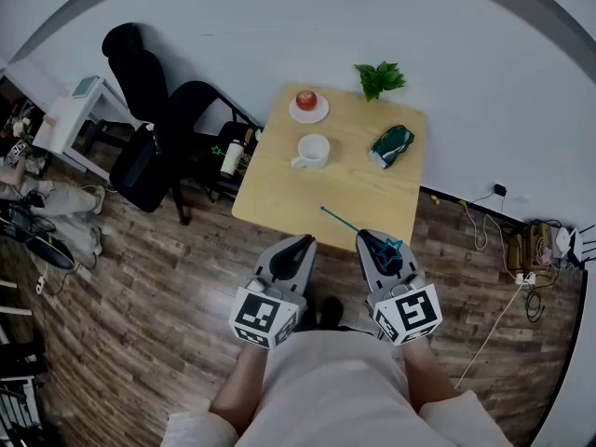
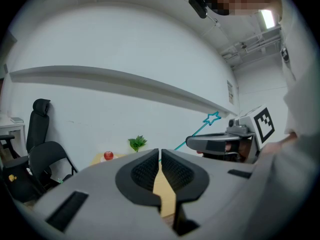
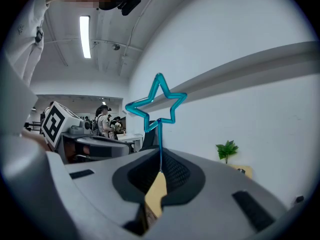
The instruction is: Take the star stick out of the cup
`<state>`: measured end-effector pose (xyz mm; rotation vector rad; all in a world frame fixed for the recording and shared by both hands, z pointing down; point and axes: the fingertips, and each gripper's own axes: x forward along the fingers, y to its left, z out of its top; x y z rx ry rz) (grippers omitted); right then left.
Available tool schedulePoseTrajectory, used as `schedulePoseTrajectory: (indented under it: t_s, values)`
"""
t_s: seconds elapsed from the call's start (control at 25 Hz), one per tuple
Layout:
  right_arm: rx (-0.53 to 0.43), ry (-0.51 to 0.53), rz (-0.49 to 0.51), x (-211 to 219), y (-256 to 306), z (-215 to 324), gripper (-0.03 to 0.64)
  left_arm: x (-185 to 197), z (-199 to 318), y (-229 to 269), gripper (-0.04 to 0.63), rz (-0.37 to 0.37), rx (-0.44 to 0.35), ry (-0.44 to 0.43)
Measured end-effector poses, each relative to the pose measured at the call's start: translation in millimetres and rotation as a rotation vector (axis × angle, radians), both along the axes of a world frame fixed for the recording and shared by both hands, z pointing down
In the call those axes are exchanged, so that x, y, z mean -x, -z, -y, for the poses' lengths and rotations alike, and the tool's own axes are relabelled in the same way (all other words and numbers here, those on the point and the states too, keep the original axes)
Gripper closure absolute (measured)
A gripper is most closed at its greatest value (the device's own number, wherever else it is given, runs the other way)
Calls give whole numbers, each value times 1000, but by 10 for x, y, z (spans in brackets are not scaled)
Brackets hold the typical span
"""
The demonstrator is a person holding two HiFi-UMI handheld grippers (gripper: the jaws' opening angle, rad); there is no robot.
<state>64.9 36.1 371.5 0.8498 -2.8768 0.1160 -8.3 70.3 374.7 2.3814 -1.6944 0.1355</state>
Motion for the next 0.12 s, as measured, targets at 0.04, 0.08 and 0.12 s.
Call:
schedulePoseTrajectory:
  t_s: [0.04, 0.08, 0.12]
  values:
    - [-1, 0, 0, 1, -3, 7, 606, 6, 7, 0, 575, 0, -1, 0]
    - [-1, 0, -1, 4, -6, 14, 606, 12, 15, 0, 575, 0, -2, 1]
    - [-2, 1, -1, 6, -9, 22, 606, 19, 23, 0, 575, 0, -2, 1]
